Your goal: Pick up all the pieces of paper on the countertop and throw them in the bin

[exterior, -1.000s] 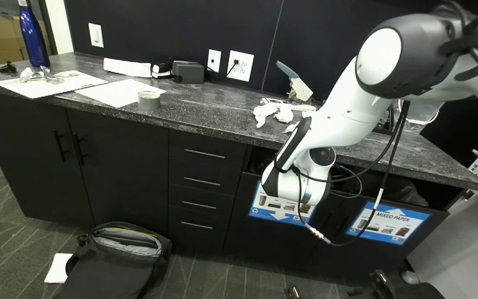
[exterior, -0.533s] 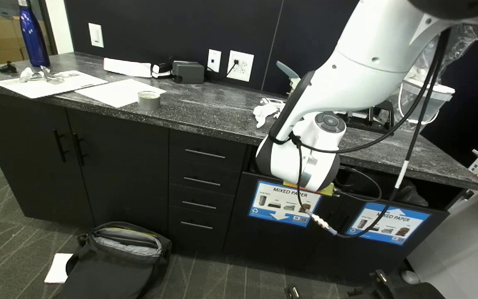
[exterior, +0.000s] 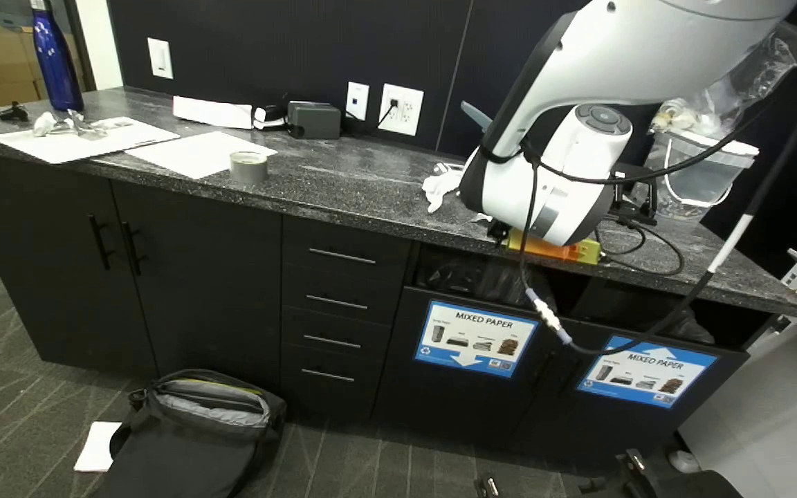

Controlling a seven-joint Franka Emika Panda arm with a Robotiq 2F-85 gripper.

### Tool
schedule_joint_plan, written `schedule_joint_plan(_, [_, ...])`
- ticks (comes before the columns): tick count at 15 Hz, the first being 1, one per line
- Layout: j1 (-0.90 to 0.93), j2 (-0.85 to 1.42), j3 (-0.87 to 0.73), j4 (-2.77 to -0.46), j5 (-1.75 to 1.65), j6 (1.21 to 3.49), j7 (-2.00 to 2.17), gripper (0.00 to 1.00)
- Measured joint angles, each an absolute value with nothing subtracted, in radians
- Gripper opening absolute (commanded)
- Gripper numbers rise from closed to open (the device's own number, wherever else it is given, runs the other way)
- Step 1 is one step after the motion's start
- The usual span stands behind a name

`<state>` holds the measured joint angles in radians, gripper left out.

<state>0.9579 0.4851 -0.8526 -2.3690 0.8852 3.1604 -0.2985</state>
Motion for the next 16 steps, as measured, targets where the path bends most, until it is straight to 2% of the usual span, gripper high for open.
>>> schedule_joint_plan(3, [0.998, 0.486, -1.001, -2.245, 0.772, 2.955, -0.296, 1.00])
schedule_joint_plan(6, [0.940, 0.479, -1.027, -2.075, 0.662, 2.764, -0.257, 1.00])
schedule_joint_plan(8, [0.800, 0.450, -0.911, -1.970, 0.501, 2.702, -0.127, 1.00])
schedule_joint_plan(11, [0.652, 0.467, -0.801, -1.844, 0.518, 2.546, -0.056, 1.00])
schedule_joint_plan(16, [0.273, 0.535, -0.435, -1.674, 0.394, 2.437, 0.179, 1.00])
